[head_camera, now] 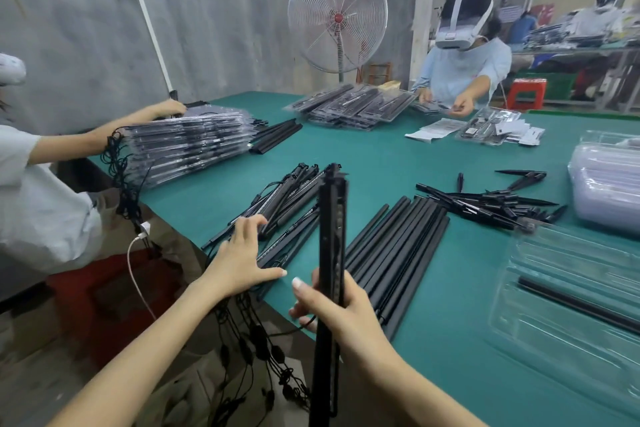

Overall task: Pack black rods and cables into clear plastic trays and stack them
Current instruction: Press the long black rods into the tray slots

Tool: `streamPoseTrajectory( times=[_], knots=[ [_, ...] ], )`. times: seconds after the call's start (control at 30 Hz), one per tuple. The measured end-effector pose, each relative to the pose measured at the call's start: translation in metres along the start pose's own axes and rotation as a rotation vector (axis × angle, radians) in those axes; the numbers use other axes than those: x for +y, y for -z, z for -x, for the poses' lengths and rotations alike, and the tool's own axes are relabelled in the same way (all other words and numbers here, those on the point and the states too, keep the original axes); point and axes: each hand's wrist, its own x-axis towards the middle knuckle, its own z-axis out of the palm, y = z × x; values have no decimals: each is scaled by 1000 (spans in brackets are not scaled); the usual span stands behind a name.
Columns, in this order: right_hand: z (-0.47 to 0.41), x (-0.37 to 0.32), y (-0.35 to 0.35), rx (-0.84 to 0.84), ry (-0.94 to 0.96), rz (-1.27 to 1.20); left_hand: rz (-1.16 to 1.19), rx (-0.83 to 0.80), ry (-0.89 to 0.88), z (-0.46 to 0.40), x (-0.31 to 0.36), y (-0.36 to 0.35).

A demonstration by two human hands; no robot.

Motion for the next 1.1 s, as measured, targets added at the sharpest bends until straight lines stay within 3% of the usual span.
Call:
streamPoseTrajectory(
  times=[0.1,0.2,0.3,0.4,0.57,0.83,0.97,1.03,1.1],
  knots=[
    [-2,-5,5,55,40,-76,-331,103,-235,7,8,8],
    [-3,-6,11,51,49,-75,-501,-49,-160,13,11,12],
    [0,-2,13,25,48,-65,-413,-193,-66,20,9,13],
    [3,3,11,11,17,-60,-354,-160,-93,22,3,13],
    [5,9,4,-26,10,2,-28,-128,93,11,-16,10],
    [9,48,-14,-75,-212,165,-131,-41,143,-13,-15,1],
    [26,86,0,-236,-328,434,-201,13,156,-17,-19,1],
    [28,81,-2,-269,-318,394,-260,57,99,-13,-19,-5],
    [18,47,-5,-183,-195,131,-259,80,18,-8,-16,-13]
  ],
)
